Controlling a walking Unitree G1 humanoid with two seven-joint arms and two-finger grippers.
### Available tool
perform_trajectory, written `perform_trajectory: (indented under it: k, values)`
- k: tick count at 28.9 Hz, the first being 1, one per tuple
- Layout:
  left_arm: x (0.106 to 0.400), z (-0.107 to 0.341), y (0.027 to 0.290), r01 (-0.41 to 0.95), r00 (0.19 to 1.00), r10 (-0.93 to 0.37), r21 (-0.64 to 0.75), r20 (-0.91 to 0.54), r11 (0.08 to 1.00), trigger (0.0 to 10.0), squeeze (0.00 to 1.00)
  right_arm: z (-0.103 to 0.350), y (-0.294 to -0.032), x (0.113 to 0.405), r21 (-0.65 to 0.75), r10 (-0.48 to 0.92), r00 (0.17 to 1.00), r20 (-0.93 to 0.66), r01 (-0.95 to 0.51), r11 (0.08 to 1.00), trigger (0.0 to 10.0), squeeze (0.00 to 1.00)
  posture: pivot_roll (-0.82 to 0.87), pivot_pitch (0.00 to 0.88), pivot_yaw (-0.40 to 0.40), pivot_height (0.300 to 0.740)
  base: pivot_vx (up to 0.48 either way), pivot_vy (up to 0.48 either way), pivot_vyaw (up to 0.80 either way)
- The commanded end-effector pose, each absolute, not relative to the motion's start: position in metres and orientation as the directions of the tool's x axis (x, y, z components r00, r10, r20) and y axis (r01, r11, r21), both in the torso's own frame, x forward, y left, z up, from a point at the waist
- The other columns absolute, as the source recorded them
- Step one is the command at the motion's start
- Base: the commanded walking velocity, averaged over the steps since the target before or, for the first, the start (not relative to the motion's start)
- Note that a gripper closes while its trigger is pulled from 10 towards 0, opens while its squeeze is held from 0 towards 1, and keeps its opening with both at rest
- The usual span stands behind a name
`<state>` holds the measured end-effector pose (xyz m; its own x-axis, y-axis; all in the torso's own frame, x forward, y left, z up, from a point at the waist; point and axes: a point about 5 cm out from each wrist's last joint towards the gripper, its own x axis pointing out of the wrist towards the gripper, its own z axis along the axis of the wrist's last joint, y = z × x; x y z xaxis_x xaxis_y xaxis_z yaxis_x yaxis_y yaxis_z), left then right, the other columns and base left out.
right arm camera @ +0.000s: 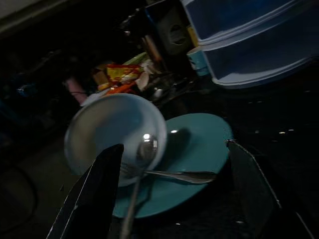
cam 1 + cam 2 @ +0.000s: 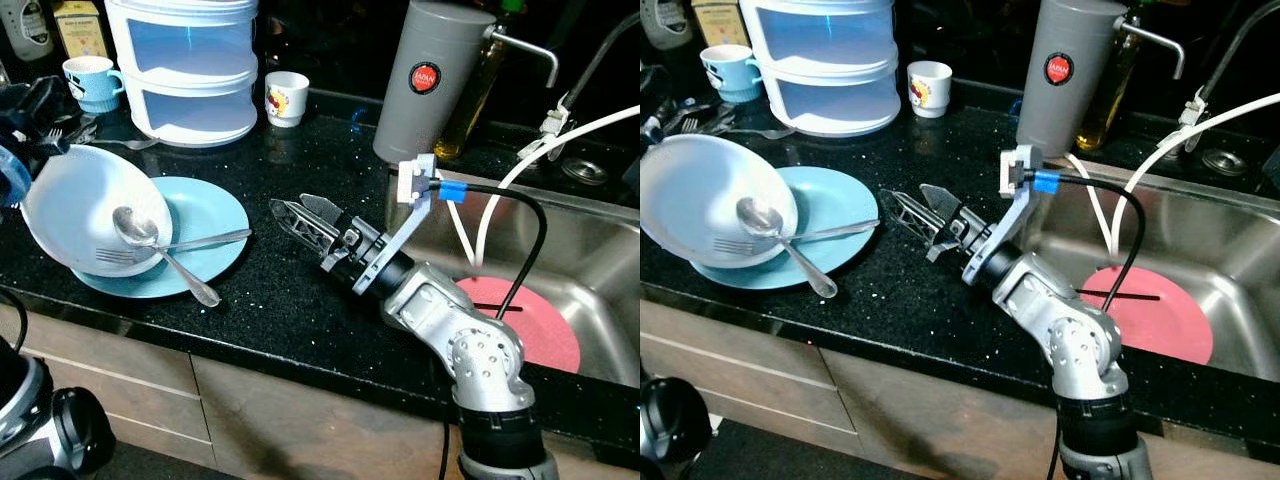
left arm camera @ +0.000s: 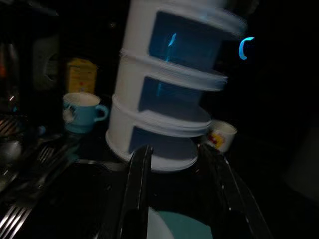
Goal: Kitchen organization
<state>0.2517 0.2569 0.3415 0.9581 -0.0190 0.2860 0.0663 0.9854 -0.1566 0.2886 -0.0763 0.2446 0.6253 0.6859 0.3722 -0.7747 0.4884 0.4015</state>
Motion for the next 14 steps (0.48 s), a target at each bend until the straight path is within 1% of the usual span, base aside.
perform_trajectory:
  k: [1,2,3,4,5,6,7,8,11,13,14]
  values:
    - [0.249,0.342,0.253,0.105,0.949,-0.055,-0.149,0.311,0.983,10.0,0.00,0.244,-0.074,0.291,0.368,0.698,0.620,0.359,-0.781,0.504,10.0,0.00,0.15,0.000,-0.067,0.740,0.000,0.000,0.00]
    - [0.244,0.343,0.245,0.180,0.934,-0.127,-0.132,0.334,0.975,10.0,0.00,0.238,-0.066,0.290,0.251,0.754,0.585,0.298,-0.810,0.529,10.0,0.00,0.15,0.000,-0.070,0.740,0.000,0.000,0.00]
    - [0.241,0.344,0.239,0.231,0.920,-0.178,-0.116,0.348,0.966,10.0,0.00,0.233,-0.060,0.288,0.164,0.791,0.559,0.249,-0.829,0.535,10.0,0.00,0.15,0.000,-0.071,0.740,0.000,0.000,0.74]
    - [0.241,0.344,0.239,0.231,0.920,-0.178,-0.116,0.348,0.966,10.0,0.00,0.233,-0.060,0.288,0.164,0.791,0.559,0.249,-0.829,0.535,10.0,0.00,0.15,0.000,-0.071,0.740,0.000,0.000,0.74]
    - [0.237,0.345,0.231,0.297,0.898,-0.246,-0.092,0.364,0.950,10.0,0.00,0.231,-0.054,0.287,0.122,0.825,0.524,0.214,-0.852,0.509,10.0,0.00,0.16,0.000,-0.074,0.740,0.000,0.000,0.80]
    - [0.237,0.345,0.231,0.297,0.898,-0.246,-0.092,0.364,0.950,10.0,0.00,0.231,-0.054,0.287,0.122,0.825,0.524,0.214,-0.852,0.509,10.0,0.00,0.16,0.000,-0.074,0.740,0.000,0.000,0.80]
    - [0.228,0.346,0.222,0.399,0.852,-0.348,-0.054,0.390,0.915,10.0,0.00,0.231,-0.043,0.287,0.072,0.862,0.470,0.192,-0.882,0.465,10.0,0.00,0.17,0.000,-0.083,0.740,0.000,0.000,0.80]
    - [0.223,0.346,0.217,0.446,0.827,-0.399,-0.031,0.396,0.894,10.0,0.00,0.233,-0.039,0.288,0.052,0.871,0.452,0.191,-0.891,0.451,10.0,0.00,0.17,0.000,-0.085,0.740,0.000,0.000,0.80]
    - [0.220,0.346,0.214,0.472,0.812,-0.428,-0.016,0.398,0.881,10.0,0.00,0.234,-0.036,0.289,0.035,0.876,0.443,0.191,-0.895,0.445,10.0,0.00,0.17,0.000,-0.085,0.740,0.000,0.000,0.80]
    - [0.213,0.343,0.204,0.547,0.765,-0.512,0.025,0.391,0.836,10.0,0.00,0.236,-0.031,0.291,0.007,0.887,0.423,0.186,-0.903,0.429,10.0,0.00,0.19,0.000,-0.089,0.740,0.000,0.000,0.80]
    - [0.209,0.339,0.196,0.599,0.730,-0.572,0.052,0.374,0.799,10.0,0.00,0.237,-0.029,0.292,-0.006,0.893,0.410,0.186,-0.908,0.418,10.0,0.00,0.19,0.000,-0.092,0.740,0.000,0.000,0.79]
